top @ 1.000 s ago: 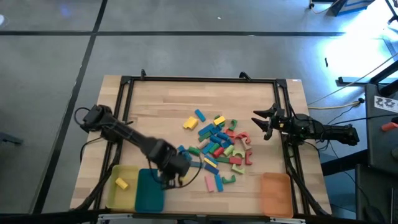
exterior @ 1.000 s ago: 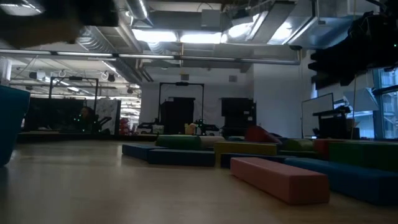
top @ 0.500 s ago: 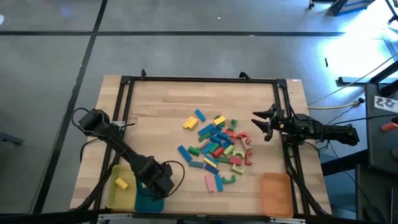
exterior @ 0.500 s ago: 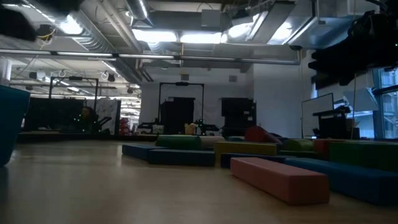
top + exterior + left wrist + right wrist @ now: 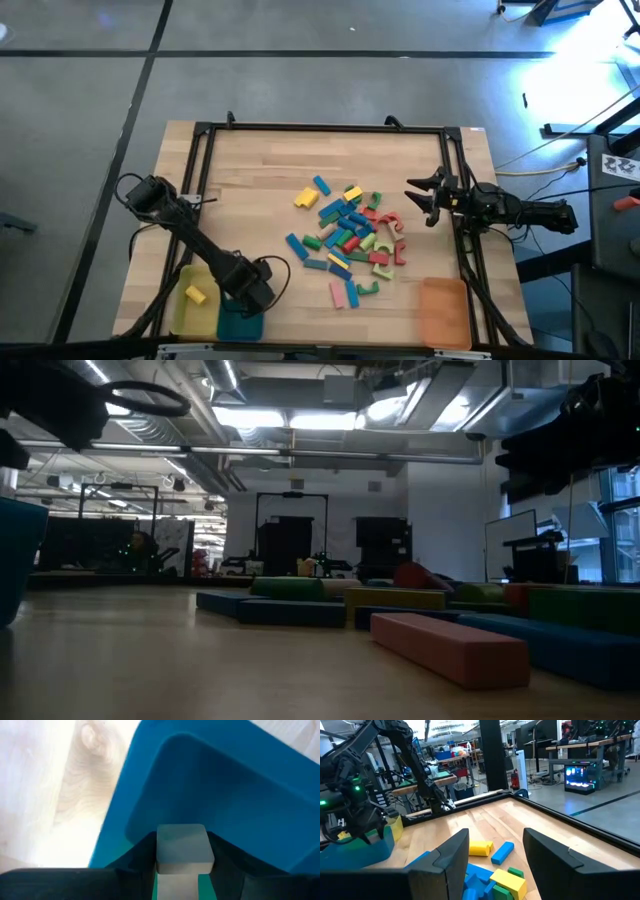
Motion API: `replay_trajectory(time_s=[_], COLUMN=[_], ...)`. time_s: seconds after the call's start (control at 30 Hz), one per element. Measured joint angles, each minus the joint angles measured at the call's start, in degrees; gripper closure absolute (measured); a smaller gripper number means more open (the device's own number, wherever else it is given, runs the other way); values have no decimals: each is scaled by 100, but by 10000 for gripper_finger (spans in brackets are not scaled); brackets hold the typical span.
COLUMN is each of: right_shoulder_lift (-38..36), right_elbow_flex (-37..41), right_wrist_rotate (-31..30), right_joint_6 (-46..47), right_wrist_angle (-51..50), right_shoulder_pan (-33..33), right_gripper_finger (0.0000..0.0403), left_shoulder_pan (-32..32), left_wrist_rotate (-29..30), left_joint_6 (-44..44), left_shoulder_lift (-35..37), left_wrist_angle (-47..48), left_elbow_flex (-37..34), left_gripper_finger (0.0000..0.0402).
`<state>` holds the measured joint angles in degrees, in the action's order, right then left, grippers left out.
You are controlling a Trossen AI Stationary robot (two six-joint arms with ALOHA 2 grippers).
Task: Sort blocks by size
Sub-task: Put the brown arch block into the blue bin, then put the blue rectangular block into the orange bin
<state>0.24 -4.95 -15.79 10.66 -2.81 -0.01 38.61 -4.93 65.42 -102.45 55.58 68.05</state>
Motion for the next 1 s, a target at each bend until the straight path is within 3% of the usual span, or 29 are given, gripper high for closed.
replay_trajectory(time_s=[0.23, 0.47, 0.6, 0.87, 1.0], right_shoulder_lift=[1, 0, -1, 0, 1], right_elbow_flex=[0, 0, 0, 0, 0], right_wrist_rotate=[0, 0, 0, 0, 0], right_joint_6=[0, 0, 0, 0, 116], right_wrist_angle=[0, -2, -2, -2, 51], right_shoulder_pan=[0, 0, 0, 0, 0], right_gripper_finger=[213, 213, 213, 213, 213], left_shoulder_pan=[-5, -24, -34, -48, -46], left_wrist_rotate=[4, 22, 24, 108, 83], left_joint_6=[189, -446, -366, -363, -748], left_shoulder_lift=[0, 0, 0, 0, 0], left_wrist_angle=[-228, -228, -226, -224, -220], left_elbow_flex=[-118, -118, -118, -118, -118], left_gripper_finger=[270, 270, 267, 202, 191])
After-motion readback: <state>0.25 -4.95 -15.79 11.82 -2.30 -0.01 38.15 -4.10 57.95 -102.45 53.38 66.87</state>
